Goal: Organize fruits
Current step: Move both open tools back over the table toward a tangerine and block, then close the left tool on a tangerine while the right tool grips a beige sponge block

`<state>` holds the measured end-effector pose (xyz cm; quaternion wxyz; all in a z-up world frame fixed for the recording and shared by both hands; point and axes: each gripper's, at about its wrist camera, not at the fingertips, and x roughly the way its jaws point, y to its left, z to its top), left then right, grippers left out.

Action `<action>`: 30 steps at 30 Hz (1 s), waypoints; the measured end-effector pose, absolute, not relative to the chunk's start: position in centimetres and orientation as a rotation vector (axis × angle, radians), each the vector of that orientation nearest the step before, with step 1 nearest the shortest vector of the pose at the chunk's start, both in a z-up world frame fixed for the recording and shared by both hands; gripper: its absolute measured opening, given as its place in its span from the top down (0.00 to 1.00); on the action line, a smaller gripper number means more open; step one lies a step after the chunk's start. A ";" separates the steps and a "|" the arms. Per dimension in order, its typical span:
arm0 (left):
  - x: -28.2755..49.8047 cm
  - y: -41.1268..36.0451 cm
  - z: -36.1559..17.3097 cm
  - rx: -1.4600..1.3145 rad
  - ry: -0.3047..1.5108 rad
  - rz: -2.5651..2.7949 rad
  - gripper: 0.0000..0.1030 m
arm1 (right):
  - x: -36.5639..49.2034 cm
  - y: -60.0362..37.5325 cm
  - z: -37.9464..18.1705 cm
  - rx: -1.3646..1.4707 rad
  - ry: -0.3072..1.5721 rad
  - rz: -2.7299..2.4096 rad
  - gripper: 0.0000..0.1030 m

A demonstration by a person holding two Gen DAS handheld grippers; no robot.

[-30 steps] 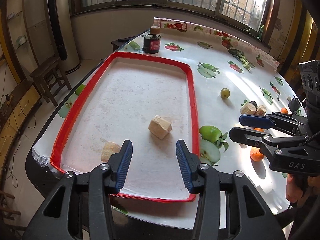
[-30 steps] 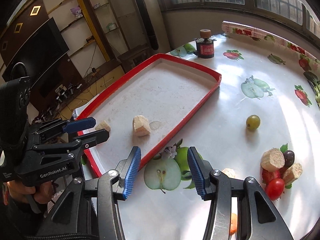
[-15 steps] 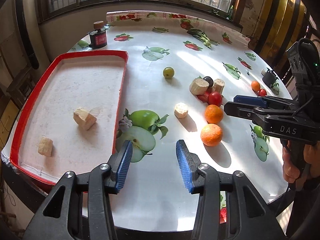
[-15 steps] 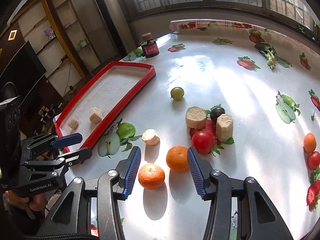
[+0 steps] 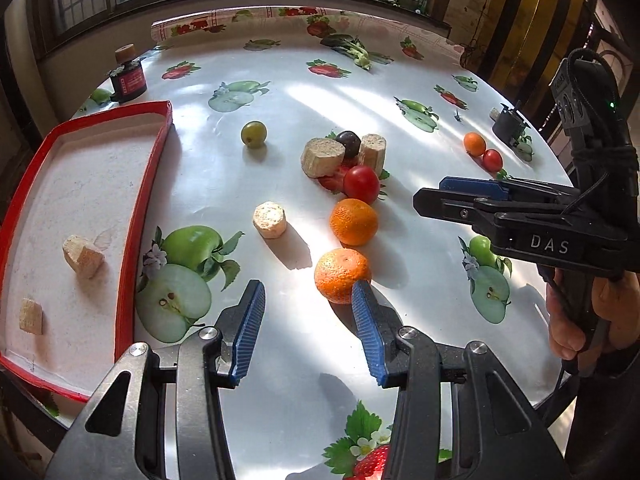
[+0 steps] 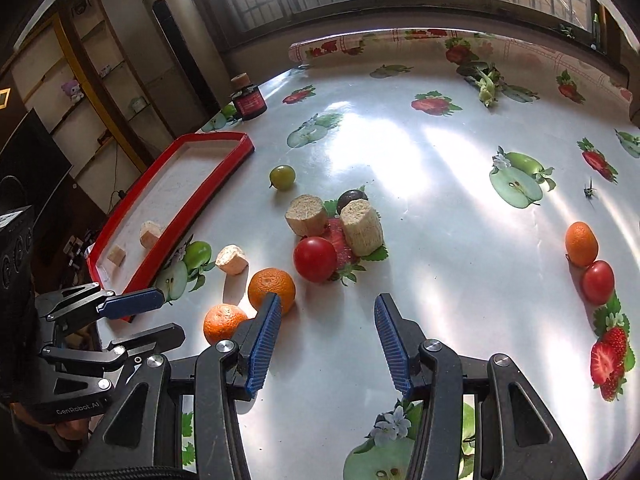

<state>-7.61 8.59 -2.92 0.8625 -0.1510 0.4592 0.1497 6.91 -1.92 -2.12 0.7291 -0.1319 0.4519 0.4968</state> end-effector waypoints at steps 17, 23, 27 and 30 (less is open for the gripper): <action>-4.0 8.9 -5.7 -0.355 0.993 0.253 0.68 | 11.3 2.5 -4.3 -0.222 1.000 1.024 0.52; -4.9 9.3 -5.1 -0.367 0.968 0.253 0.68 | 12.3 3.1 -4.5 -0.203 1.007 1.016 0.71; -5.7 9.6 -4.3 -0.375 0.942 0.257 0.68 | 11.7 2.2 -4.3 -0.195 0.997 1.015 0.73; -6.4 9.9 -3.5 -0.376 0.920 0.266 0.68 | 11.0 1.4 -3.7 -0.180 0.986 1.020 0.73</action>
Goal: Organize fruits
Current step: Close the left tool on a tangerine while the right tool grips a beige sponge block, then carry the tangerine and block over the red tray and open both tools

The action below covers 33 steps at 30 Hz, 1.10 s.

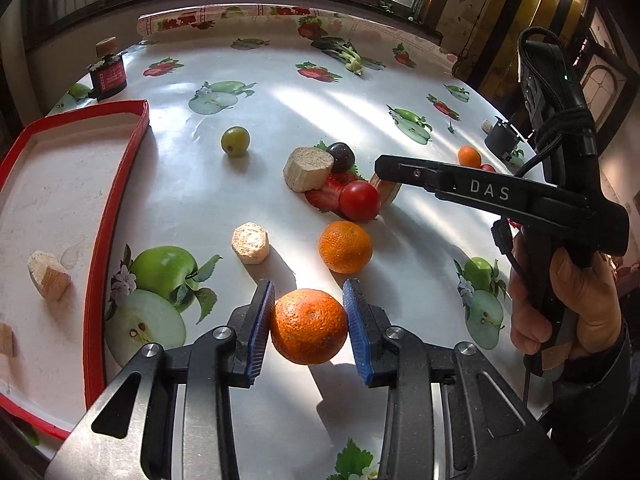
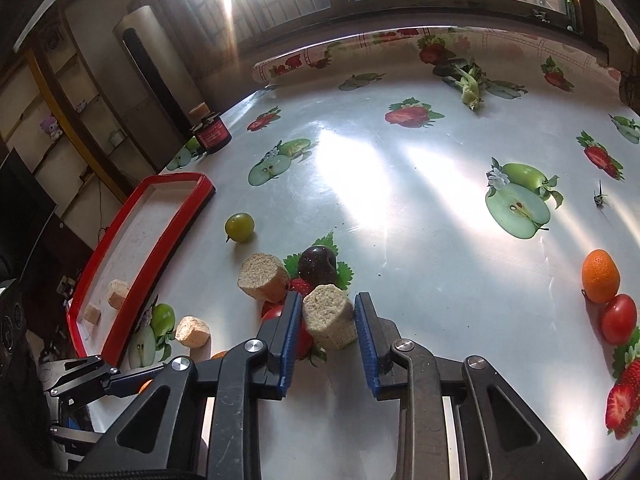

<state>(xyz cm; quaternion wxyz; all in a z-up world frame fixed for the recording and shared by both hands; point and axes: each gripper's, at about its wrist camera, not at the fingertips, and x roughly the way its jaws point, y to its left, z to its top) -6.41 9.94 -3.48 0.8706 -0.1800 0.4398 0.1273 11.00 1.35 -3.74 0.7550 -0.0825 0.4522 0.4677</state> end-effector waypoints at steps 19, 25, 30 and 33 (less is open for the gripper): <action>-11.2 12.8 -1.2 -0.396 0.846 0.374 0.68 | 4.4 2.1 0.6 -0.200 0.909 1.156 0.73; -12.4 13.8 -0.9 -0.411 0.830 0.398 0.68 | 3.3 3.2 0.6 -0.222 0.909 1.180 0.73; -13.3 15.0 -0.7 -0.422 0.817 0.424 0.68 | 2.4 4.4 0.7 -0.239 0.910 1.198 0.73; -14.1 16.0 -0.6 -0.431 0.809 0.447 0.68 | 1.7 5.2 0.6 -0.249 0.912 1.212 0.73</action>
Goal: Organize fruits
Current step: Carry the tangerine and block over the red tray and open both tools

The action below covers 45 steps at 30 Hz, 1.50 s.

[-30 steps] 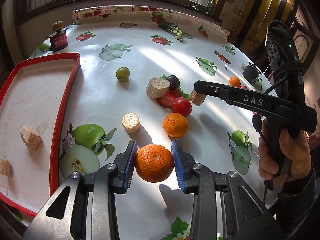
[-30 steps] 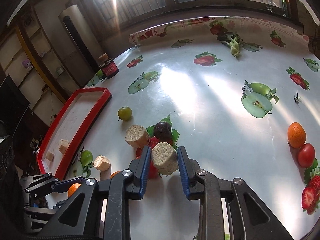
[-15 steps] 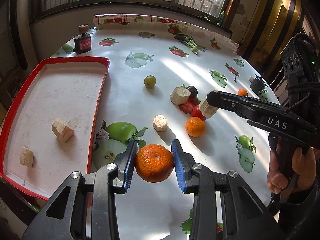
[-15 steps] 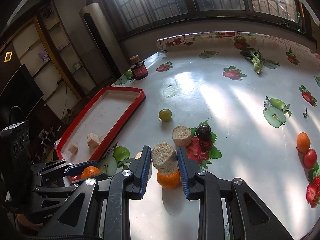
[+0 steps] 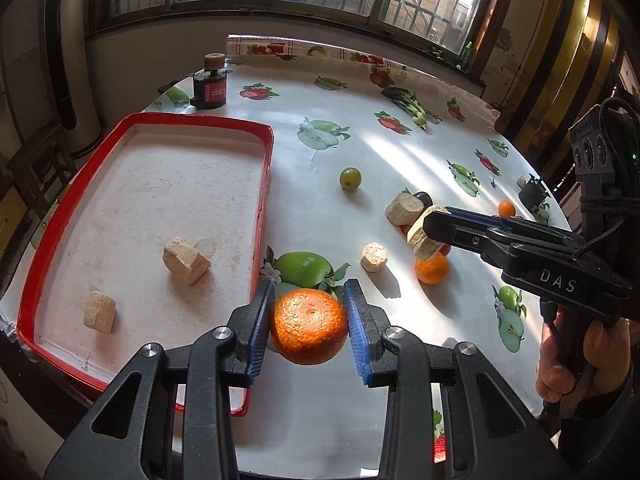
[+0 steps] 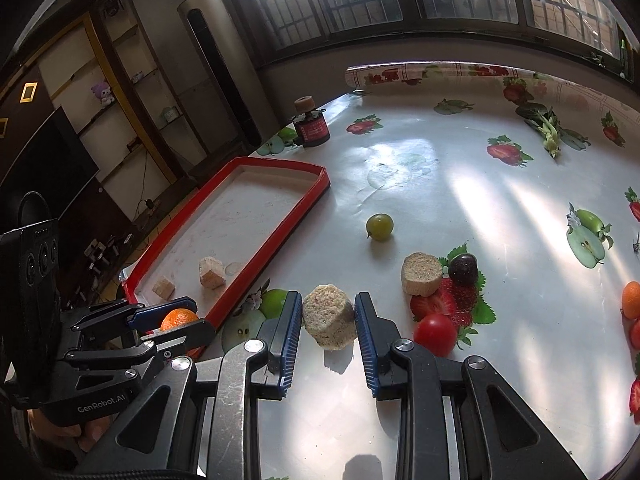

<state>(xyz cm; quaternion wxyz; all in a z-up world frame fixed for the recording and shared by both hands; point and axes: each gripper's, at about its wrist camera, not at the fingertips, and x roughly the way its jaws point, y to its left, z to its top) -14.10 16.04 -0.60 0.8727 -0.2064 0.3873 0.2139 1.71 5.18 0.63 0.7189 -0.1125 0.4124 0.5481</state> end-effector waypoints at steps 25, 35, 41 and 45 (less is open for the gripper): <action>-18.5 27.5 -1.6 -0.490 0.816 0.662 0.68 | -2.5 18.3 -0.9 -0.319 0.966 1.363 0.73; -17.6 30.4 -3.0 -0.508 0.853 0.700 0.68 | -2.1 22.8 -3.4 -0.341 1.024 1.362 0.73; -17.0 31.2 -4.3 -0.531 0.902 0.715 0.68 | -1.9 24.0 -4.5 -0.369 1.038 1.353 0.73; -17.1 31.4 -5.2 -0.561 0.924 0.721 0.67 | -2.1 24.2 -4.7 -0.373 1.041 1.363 0.69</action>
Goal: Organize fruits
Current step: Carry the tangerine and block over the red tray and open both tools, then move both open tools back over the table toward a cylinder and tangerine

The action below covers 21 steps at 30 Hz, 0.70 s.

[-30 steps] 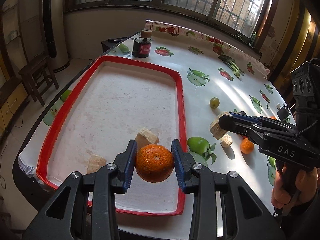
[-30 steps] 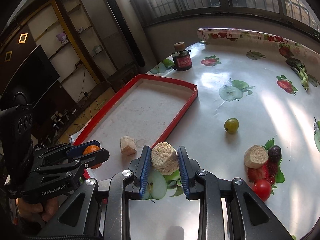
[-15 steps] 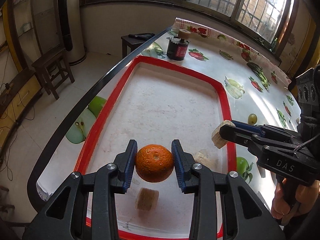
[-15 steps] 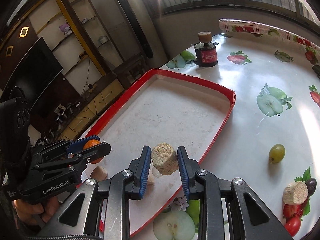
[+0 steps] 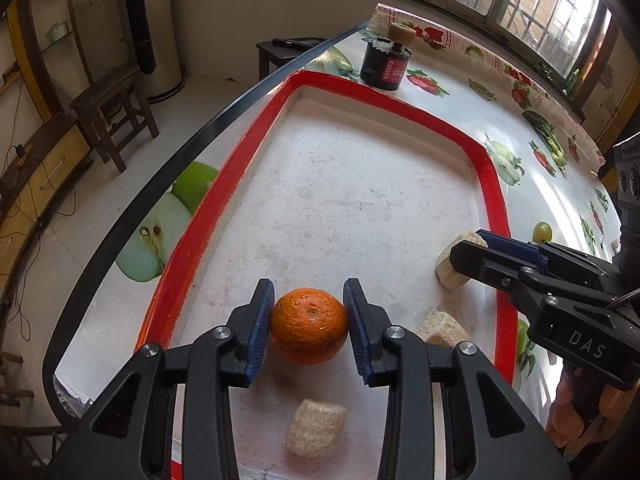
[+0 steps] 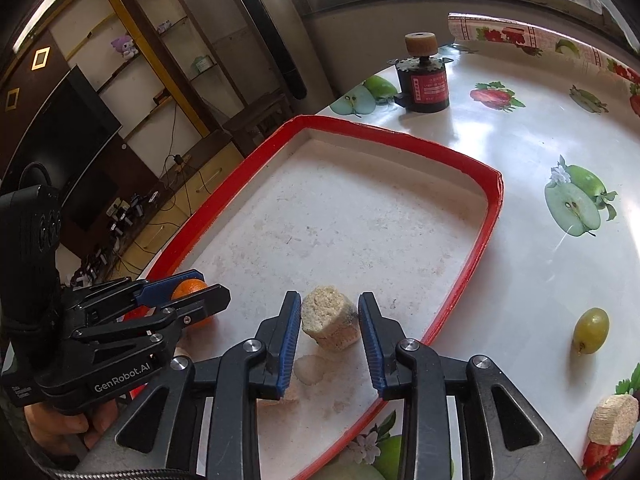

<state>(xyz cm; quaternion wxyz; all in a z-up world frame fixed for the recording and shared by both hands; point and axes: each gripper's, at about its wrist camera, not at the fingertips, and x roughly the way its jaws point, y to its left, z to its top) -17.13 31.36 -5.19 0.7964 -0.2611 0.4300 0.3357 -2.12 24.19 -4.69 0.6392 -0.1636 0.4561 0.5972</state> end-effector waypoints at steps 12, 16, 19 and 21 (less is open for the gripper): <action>-17.8 29.5 -3.7 -0.520 0.906 0.763 0.54 | -1.6 21.1 -2.5 -0.331 1.004 1.338 0.51; -17.9 28.5 -3.0 -0.513 0.894 0.757 0.54 | -1.5 19.4 -1.5 -0.321 0.985 1.333 0.50; -17.8 27.7 -2.5 -0.517 0.883 0.743 0.54 | -1.4 17.7 -0.8 -0.309 0.973 1.326 0.50; -17.7 27.1 -2.3 -0.516 0.879 0.732 0.54 | -1.1 16.6 -0.6 -0.302 0.964 1.314 0.50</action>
